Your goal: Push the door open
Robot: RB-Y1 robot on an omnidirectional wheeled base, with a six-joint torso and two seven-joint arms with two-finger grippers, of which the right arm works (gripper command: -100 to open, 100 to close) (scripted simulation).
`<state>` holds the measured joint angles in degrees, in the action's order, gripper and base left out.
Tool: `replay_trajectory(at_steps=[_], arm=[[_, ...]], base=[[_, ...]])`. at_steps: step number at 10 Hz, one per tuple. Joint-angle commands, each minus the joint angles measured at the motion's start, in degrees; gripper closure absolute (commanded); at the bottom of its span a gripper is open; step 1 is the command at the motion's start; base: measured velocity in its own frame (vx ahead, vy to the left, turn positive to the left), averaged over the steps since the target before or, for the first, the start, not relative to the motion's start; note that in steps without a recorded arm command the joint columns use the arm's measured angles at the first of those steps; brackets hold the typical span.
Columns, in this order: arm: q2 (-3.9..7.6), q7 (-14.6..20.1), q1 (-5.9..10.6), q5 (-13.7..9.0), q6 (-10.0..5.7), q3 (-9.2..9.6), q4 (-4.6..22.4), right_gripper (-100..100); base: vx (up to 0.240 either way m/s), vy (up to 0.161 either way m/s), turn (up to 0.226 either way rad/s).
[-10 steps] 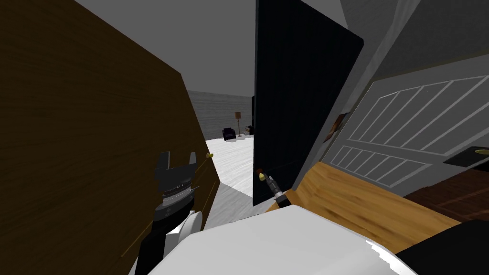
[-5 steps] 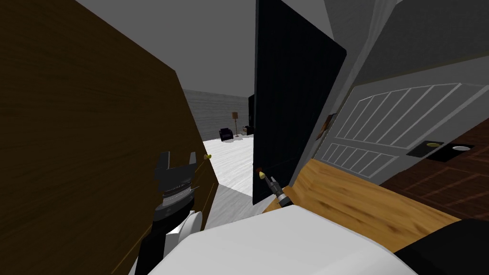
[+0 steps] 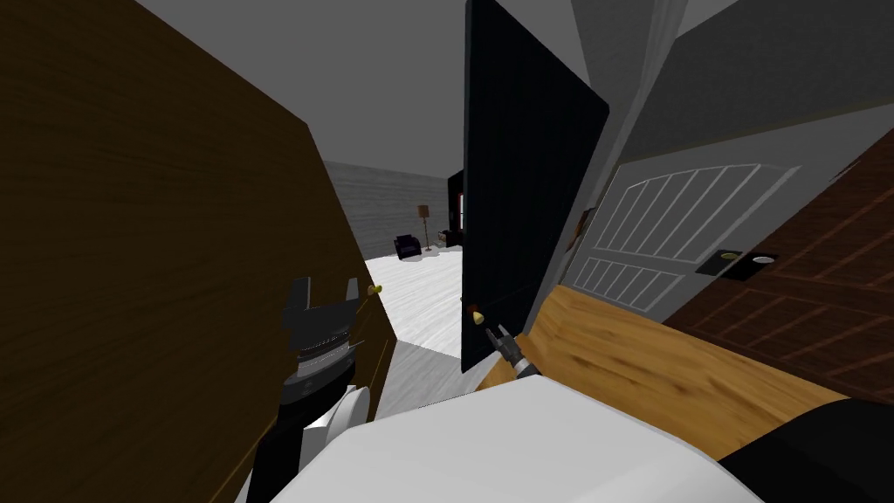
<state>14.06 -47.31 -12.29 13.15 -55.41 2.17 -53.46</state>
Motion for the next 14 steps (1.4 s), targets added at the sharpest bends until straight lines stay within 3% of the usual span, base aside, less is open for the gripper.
replay_trajectory(at_steps=[1,3,4,9,14], arm=[[0.28,-1.7,-0.36,0.8,-0.48,-0.05,-0.1,-100],[1.70,-5.4,-1.24,3.5,-2.15,-0.34,0.1,-100],[1.70,-5.9,-1.24,3.5,-2.15,-0.34,0.1,-100],[4.20,-12.5,-2.81,8.3,-5.12,-0.84,0.5,-100],[3.15,-12.5,-1.06,7.7,-3.48,-1.18,1.3,-100]], base=[[-0.007,0.040,-0.063],[-0.008,0.053,-0.159],[-0.007,0.053,-0.071],[-0.016,0.068,-0.143],[0.133,0.051,0.025]])
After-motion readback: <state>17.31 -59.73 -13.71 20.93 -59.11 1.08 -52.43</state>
